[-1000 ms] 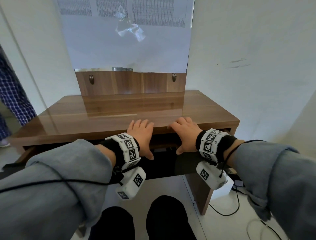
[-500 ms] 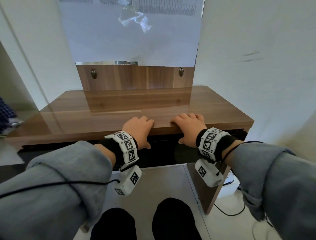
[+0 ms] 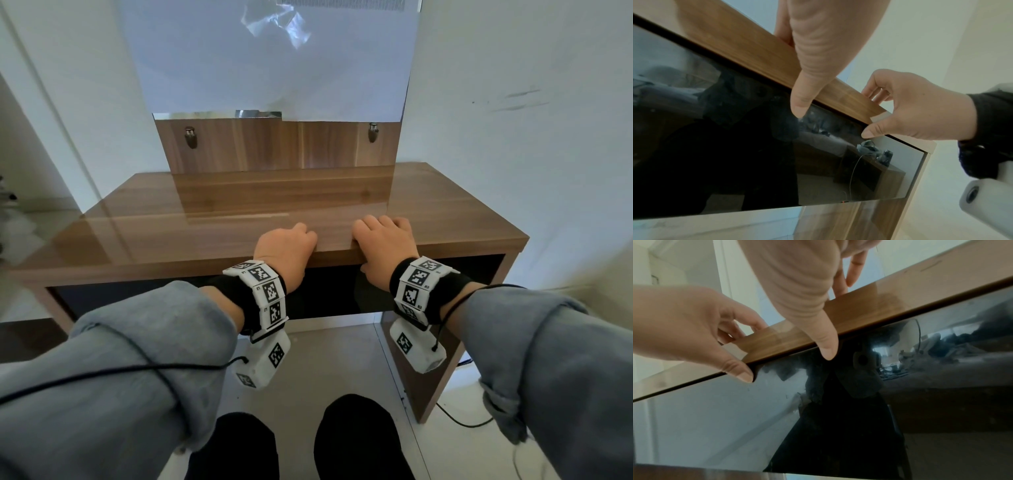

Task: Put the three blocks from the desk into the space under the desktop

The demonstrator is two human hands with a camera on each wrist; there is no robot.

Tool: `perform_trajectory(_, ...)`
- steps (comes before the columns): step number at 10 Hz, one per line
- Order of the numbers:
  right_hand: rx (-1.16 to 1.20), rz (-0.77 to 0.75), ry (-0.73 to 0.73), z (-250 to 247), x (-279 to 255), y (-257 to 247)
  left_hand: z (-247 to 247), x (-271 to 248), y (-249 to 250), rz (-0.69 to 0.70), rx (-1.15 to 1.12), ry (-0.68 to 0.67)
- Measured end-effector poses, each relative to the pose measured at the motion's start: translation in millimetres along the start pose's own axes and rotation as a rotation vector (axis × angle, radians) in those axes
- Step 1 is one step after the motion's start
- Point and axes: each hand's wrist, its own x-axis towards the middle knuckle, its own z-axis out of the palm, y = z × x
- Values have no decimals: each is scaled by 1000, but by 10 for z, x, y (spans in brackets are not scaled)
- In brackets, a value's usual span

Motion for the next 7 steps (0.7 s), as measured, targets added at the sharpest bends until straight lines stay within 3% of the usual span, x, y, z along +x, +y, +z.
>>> perform_trajectory(4,-21,-4,-36,-68,13,-30,-34,-12,-112,42,-44,-64)
perform_trajectory(6,64,62,-184,-277,73,-25,-236,-89,-268,-37,-272,-97)
perform_trajectory(7,265,143,-148,-400,137,-12,-430,-124,-388,-96,-412,70)
